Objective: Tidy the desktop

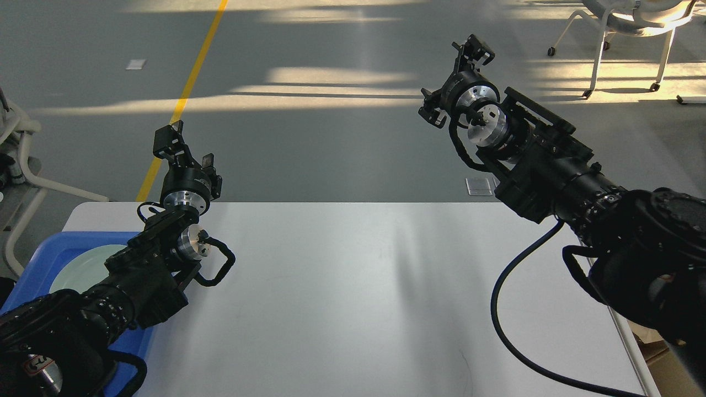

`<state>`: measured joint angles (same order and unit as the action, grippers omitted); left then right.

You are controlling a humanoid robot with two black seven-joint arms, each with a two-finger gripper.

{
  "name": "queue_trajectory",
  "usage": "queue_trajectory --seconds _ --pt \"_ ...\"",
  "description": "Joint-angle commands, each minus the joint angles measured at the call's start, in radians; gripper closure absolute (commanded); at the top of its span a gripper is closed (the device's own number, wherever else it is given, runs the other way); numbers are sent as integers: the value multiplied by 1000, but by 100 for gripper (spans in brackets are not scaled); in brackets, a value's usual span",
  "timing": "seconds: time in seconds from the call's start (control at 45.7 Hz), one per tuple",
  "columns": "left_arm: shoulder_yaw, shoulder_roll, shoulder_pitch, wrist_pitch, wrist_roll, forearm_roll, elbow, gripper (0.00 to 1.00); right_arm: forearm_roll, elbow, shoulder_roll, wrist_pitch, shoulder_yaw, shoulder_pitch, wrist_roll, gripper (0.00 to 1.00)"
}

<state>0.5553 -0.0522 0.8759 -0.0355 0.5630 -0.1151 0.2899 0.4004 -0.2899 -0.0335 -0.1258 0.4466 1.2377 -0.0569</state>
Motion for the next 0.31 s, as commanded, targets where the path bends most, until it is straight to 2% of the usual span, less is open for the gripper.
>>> queue_trajectory --seconds 0.0,0.284 --pt "0 0 0 0 0 0 0 4 0 0 6 2 4 -44 -3 0" --pt "0 0 0 -1 0 0 0 4 0 -2 23 11 4 -149 -38 0"
